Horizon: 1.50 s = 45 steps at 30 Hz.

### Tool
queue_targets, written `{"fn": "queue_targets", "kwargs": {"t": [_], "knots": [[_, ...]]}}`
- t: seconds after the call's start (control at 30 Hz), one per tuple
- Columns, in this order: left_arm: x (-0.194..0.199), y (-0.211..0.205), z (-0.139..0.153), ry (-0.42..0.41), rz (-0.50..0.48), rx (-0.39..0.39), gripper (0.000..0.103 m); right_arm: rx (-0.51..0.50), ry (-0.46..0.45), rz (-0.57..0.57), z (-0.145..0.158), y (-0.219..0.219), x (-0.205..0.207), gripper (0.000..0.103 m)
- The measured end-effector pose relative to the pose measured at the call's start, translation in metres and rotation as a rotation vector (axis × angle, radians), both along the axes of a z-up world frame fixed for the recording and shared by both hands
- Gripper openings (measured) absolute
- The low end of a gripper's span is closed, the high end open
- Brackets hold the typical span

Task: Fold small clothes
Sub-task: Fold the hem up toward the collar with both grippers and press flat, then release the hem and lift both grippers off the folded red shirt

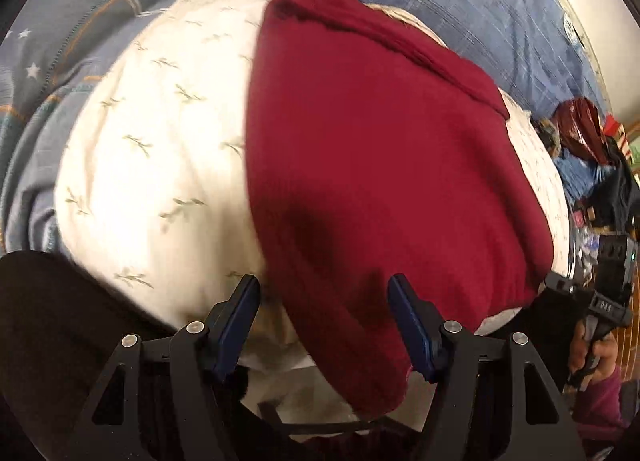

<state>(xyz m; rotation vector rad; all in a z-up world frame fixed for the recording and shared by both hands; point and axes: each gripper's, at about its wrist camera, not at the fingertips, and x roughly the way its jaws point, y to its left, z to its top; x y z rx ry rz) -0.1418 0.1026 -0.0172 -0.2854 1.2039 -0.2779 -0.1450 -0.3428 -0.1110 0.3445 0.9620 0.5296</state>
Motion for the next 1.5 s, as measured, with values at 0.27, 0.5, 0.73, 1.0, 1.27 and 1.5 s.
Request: {"fn": "queue_targets", "kwargs": {"t": [0.27,0.5,0.73,1.0,1.27,1.5], "knots": [[0.009,-0.005,-0.005,0.003,-0.003,0.028,0.066,0.012,0.014,0.118,0.007,0.017,-0.007,0.008],[0.003,-0.024,-0.008,-0.016,-0.001,0.081,0.069,-0.04,0.063,0.004,-0.003,0.005,0.005,0.06],[-0.001,-0.032,-0.01,-0.028,-0.004,0.114,0.07,-0.063,0.046,0.033,-0.003,0.018,0.004,0.06],[-0.004,-0.037,-0.012,-0.042,-0.023,0.144,0.072,-0.036,0.058,0.023,-0.004,0.02,0.005,0.06],[-0.003,-0.039,-0.014,-0.054,-0.033,0.162,0.074,-0.084,0.026,0.036,-0.004,0.028,0.004,0.041],[-0.011,-0.028,-0.008,-0.061,-0.048,0.125,0.007,-0.018,0.074,0.087,-0.002,0.024,0.005,0.013]]}}
